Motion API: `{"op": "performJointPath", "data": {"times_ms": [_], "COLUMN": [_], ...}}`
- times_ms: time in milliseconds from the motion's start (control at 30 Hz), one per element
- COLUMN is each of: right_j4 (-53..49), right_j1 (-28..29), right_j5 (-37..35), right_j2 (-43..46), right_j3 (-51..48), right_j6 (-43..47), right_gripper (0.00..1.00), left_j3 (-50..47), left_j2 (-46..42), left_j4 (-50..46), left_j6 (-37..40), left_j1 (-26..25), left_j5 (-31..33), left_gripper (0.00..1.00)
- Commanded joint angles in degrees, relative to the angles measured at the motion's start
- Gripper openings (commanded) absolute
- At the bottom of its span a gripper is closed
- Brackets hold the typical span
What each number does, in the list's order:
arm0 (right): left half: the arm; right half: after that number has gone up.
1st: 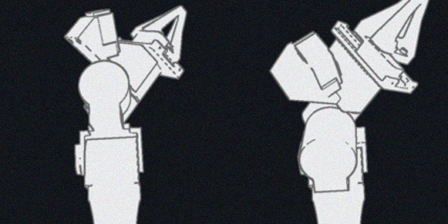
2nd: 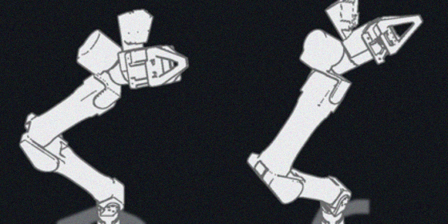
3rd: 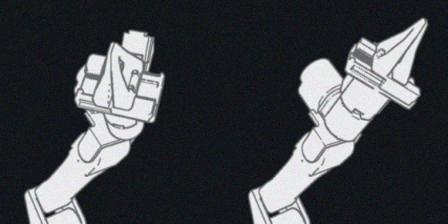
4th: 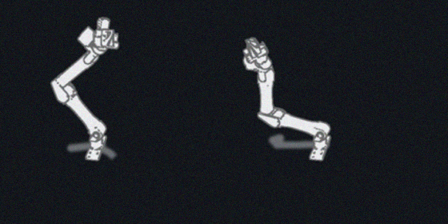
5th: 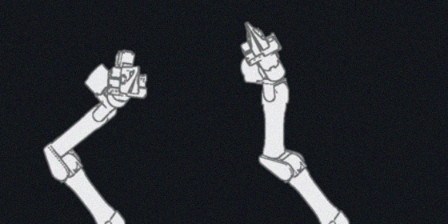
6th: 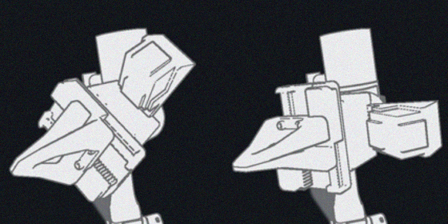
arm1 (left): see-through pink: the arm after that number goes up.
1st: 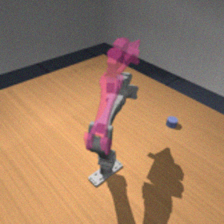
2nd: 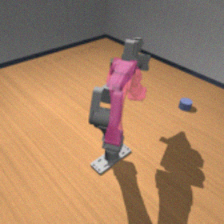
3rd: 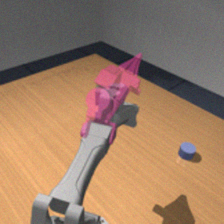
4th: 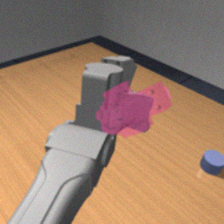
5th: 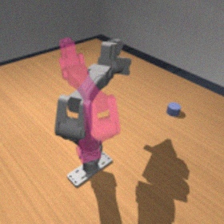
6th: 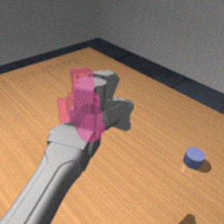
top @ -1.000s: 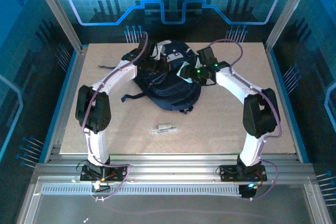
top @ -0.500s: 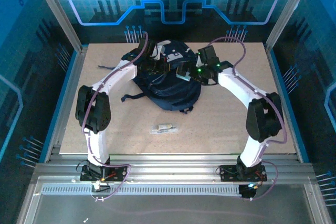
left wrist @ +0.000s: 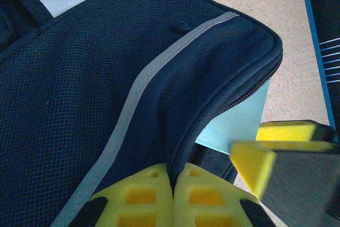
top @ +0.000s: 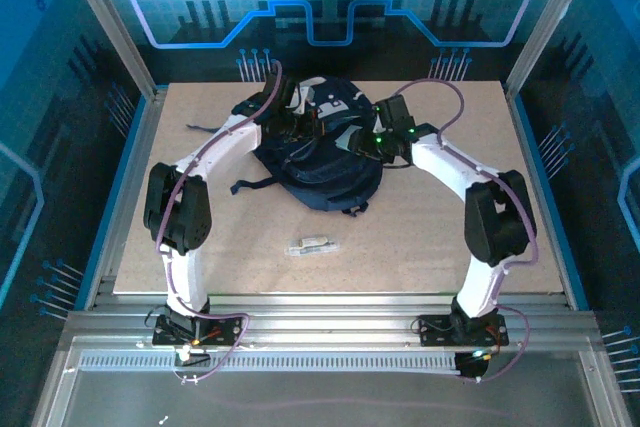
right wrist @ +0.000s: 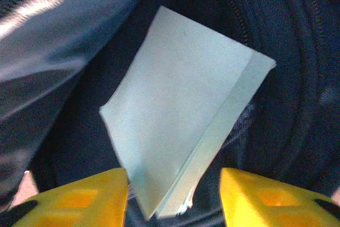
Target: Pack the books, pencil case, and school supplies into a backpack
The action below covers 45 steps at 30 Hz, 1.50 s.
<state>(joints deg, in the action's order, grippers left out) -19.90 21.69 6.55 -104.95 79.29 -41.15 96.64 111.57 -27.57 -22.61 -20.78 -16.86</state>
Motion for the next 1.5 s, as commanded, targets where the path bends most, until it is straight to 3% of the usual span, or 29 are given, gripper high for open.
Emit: {"op": "performJointPath", "data": {"times_ms": [0, 100, 367, 533, 633, 833, 1067, 1467], "right_j4": [5.98, 6.6, 10.82, 7.97, 7.07, 15.64, 12.8, 5.22], "right_j1": [-0.39, 0.12, 1.75, 1.43, 0.74, 0.71, 1.85, 1.75], "right_j5": [1.92, 4.29, 7.6, 8.92, 7.58, 9.71, 9.82, 6.33], "right_j2": [-2.15, -4.13, -4.74, -9.77, -11.84, -14.47, -15.7, 4.14], "right_j3": [2.1, 4.35, 2.57, 7.06, 8.34, 7.54, 10.46, -3.68], "right_j6": [-1.99, -2.17, -6.04, -10.26, -15.36, -26.6, -25.6, -10.65], "right_gripper": [0.33, 0.19, 0.19, 0.2, 0.21, 0.22, 0.31, 0.6], "left_j3": [1.76, 1.8, 1.81, 3.13, 3.67, 4.06, 4.13, 2.23], "left_j2": [-3.2, -3.16, -3.27, -3.36, -3.88, -4.43, -4.06, -3.59], "left_j4": [0.22, 0.3, 1.16, 0.87, 0.82, 1.69, 2.12, 5.29], "left_j6": [-2.41, -2.7, -3.78, -3.64, -3.72, -4.11, -3.98, -5.48], "left_j1": [-0.33, -0.81, -1.36, -2.13, -2.48, -2.88, -2.95, -1.01], "left_j5": [-1.76, -2.03, -1.97, -2.12, -2.2, -2.47, -1.54, -0.72], "left_gripper": [0.0, 0.0, 0.0, 0.0, 0.0, 0.0, 0.0, 0.0]}}
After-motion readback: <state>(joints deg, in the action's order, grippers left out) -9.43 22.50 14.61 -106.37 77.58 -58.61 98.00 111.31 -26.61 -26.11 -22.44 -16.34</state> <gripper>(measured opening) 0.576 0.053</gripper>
